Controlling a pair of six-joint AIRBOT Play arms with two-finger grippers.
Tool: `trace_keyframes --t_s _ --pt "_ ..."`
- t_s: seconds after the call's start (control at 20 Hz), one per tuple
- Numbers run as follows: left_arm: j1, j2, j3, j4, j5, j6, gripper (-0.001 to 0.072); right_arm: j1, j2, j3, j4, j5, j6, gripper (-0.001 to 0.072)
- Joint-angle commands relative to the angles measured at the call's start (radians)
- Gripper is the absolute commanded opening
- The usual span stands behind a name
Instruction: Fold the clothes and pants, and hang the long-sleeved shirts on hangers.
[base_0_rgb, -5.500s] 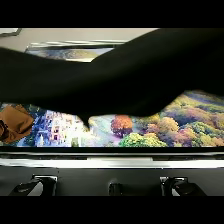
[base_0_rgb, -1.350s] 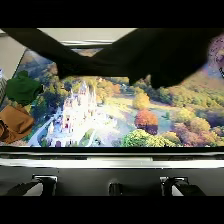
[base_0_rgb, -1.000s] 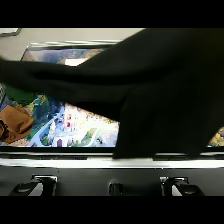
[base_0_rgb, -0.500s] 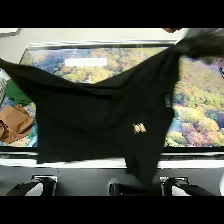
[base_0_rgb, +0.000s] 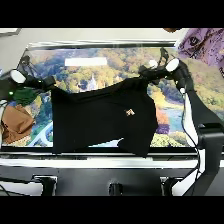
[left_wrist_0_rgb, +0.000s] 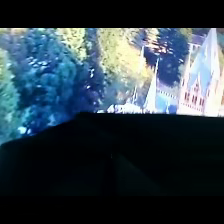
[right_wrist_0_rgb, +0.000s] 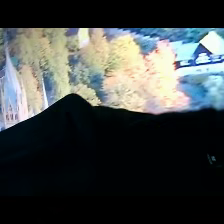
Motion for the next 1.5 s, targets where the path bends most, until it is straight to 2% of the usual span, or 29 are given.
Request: trace_keyframes --t_s 0.0,0.05,0.1,0.15,0.2,0.35,0.5,0.6,0.85,1.15,1.45 --pt "-0.003 -0.1 -0.006 -0.123 0.12 -0.001 0.0066 0.002 -0.047 -0.001 -0.005 -0.043 0.014 0.023" --pt "-0.002 -0.099 -0.005 -0.132 0.105 -0.002 0.023 -0.003 -0.041 0.005 -0.006 -0.014 0.012 0.0319" --pt "0.003 -0.094 0.01 -0.131 0.059 0.0 0.0496 -0.016 -0.032 0.023 -0.005 0.05 0.006 0.0429" --pt "0.016 -0.088 0.038 -0.131 -0.005 0.01 0.0704 -0.044 -0.015 0.04 -0.005 0.139 -0.021 0.052" --pt "0.039 -0.077 0.077 -0.126 -0.096 0.034 0.0696 -0.079 0.011 0.045 -0.005 0.227 -0.088 0.0543" --pt "0.147 -0.001 0.133 -0.124 -0.323 0.131 0.0696 -0.224 0.094 0.043 -0.008 0.517 -0.316 0.0542" --pt "0.249 0.127 0.066 -0.124 -0.48 0.224 0.0696 -0.402 0.178 -0.069 0.092 0.603 -0.332 0.0545" --pt "0.314 0.261 -0.095 -0.132 -0.468 0.244 0.0695 -0.494 0.238 -0.238 0.11 0.603 -0.37 0.0602" --pt "0.396 0.54 -0.469 -0.124 -0.415 0.245 0.0694 -0.563 0.286 -0.615 0.161 0.549 -0.486 0.0601" --pt "0.395 0.552 -0.509 -0.126 -0.359 0.244 0.0694 -0.512 0.277 -0.804 0.186 0.397 -0.589 0.0603" --pt "0.395 0.551 -0.509 -0.125 -0.302 0.245 0.0695 -0.469 0.201 -0.824 0.288 0.391 -0.646 0.0596"
